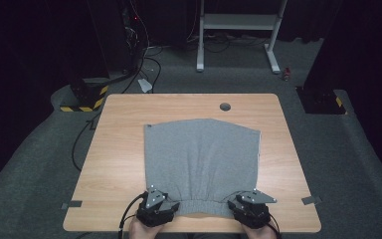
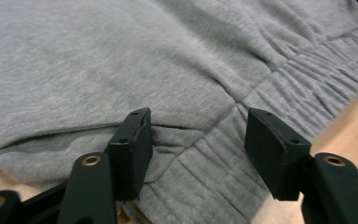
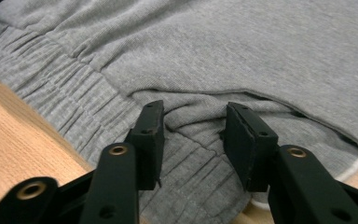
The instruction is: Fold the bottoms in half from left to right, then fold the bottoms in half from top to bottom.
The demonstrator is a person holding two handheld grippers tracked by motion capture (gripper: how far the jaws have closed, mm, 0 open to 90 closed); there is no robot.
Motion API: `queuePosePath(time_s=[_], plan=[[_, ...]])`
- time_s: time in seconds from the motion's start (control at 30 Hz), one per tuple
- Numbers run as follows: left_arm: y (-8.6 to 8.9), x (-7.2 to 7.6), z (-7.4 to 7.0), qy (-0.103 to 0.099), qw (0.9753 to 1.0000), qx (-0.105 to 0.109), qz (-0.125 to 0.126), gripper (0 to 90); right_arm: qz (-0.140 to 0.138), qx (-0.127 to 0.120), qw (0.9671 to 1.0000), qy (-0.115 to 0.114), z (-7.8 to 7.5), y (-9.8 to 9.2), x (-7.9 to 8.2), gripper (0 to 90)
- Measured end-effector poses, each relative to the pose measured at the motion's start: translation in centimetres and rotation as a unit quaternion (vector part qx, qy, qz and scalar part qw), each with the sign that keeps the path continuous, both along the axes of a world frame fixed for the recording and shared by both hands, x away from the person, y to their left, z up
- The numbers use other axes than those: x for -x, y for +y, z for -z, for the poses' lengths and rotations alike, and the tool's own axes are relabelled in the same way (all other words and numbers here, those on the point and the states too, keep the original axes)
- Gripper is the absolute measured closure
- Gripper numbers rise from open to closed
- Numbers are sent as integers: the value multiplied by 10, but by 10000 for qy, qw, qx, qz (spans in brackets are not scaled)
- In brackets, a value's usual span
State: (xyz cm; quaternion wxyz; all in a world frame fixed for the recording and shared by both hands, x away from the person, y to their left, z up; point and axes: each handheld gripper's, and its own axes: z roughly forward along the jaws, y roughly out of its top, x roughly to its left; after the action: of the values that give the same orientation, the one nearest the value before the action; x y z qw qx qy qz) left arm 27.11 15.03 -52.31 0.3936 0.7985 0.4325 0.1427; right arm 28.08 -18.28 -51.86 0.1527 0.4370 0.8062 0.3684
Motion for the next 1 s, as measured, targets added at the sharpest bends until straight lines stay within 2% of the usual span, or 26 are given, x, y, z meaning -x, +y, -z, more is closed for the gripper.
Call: queuePosePath(time_s=[0.07, 0.13, 0.17, 0.2, 0.33, 0.43, 0.5, 0.53, 0.57, 0.67, 0.73, 0.87, 0.93, 1.0], plan=[[3, -1, -6, 50, 9999, 56, 82, 395, 1, 13, 10000, -18, -2, 1, 0, 544], [7, -3, -13, -9, 9999, 166, 45, 389, -71, -14, 9999, -78, -6, 4, 0, 527], [10, -6, -17, 21, 9996, 275, -5, 376, -156, -114, 9997, -114, -11, 9, -1, 514], [10, -6, -17, 21, 9996, 275, -5, 368, -156, -114, 9997, -114, -11, 9, -1, 514], [19, -24, -22, 100, 9993, 340, -104, 355, -398, -149, 9990, -164, -17, 27, -7, 489], [29, -42, -24, 160, 9992, 316, -159, 392, -649, -219, 9975, -147, -20, 45, -13, 473], [36, -56, -26, 261, 9987, 329, -296, 392, -802, -232, 9964, -142, -21, 56, -16, 468], [43, -69, -29, 358, 9978, 282, -489, 390, -977, -272, 9948, -122, -20, 68, -19, 463], [43, -69, -29, 358, 9978, 282, -489, 388, -977, -272, 9948, -122, -20, 68, -19, 463], [51, -87, -34, 365, 9963, 208, -751, 386, -1355, -271, 9904, -42, -19, 96, -23, 456], [58, -99, -36, 429, 9946, 215, -916, 385, -1445, -261, 9892, -39, -19, 102, -24, 455], [68, -122, -37, 465, 9913, -49, -1231, 381, -1802, -174, 9835, -49, -19, 130, -22, 452], [70, -129, -37, 445, 9900, -261, -1312, 368, -1920, -125, 9812, -138, -16, 143, -20, 460], [73, -136, -36, 472, 9898, -290, -1315, 354, -2055, -37, 9786, -128, -11, 157, -19, 458]])
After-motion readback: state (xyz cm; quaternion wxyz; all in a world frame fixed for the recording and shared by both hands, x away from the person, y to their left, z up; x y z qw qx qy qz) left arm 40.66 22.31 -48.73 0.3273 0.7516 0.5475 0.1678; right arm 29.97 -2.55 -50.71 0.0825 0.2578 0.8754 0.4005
